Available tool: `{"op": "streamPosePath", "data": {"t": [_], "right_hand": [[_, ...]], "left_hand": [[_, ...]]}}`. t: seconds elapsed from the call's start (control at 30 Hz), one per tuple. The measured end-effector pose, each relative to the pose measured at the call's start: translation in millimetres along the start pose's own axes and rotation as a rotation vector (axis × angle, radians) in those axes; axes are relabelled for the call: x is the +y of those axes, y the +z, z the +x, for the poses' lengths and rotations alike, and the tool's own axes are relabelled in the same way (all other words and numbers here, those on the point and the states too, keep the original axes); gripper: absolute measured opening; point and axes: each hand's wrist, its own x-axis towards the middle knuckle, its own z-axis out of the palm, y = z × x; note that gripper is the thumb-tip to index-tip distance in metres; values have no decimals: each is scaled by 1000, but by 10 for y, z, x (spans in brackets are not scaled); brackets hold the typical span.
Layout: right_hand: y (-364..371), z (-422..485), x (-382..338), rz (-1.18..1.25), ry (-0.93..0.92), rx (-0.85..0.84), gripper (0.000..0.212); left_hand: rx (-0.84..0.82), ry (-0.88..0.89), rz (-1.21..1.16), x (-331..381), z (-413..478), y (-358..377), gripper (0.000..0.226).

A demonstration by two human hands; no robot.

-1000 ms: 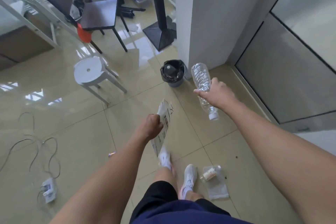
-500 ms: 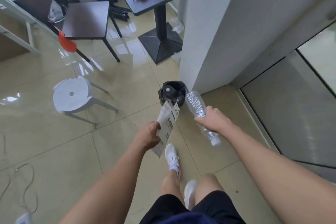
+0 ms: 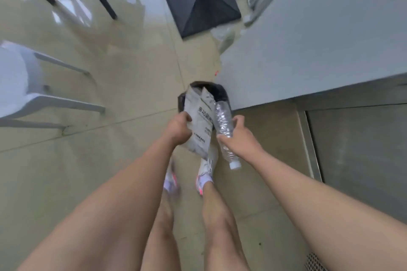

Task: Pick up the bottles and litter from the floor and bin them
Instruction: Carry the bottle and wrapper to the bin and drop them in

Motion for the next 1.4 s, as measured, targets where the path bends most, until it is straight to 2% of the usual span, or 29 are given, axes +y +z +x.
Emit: {"op": "streamPosePath", "data": {"t": [0.17, 0.3, 0.47, 0.6, 0.73, 0.87, 1.1, 1.27, 1.4], "right_hand": [[671, 1530, 242, 34, 14, 48, 45], [1015, 2568, 245, -23, -36, 135, 44], [1423, 3378, 273, -325, -18, 140, 49], [1397, 3341, 230, -361, -3, 122, 50], [883, 2628, 4, -450, -76, 127, 54], [163, 1538, -518, -495, -112, 145, 60], [-1007, -703, -1365, -308, -132, 430, 63], [-1301, -2191, -1102, -143, -45, 626, 72], [-1074, -3248, -400, -2, 140, 769, 73]], "left_hand": [[-59, -66, -89, -474, 1410, 684, 47], [-69, -28, -131, -693, 2095, 968, 50], [-37, 64, -120, -903, 2399, 1116, 45], [87, 109, -144, -1007, 2281, 891, 36], [136, 127, 51, -949, 1719, 343, 48], [142, 216, 236, -514, 857, -486, 61], [213, 491, 519, 616, -944, -1839, 73], [235, 754, 784, 1034, -1990, -2171, 75], [196, 874, 907, 1309, -2543, -1836, 85]]}}
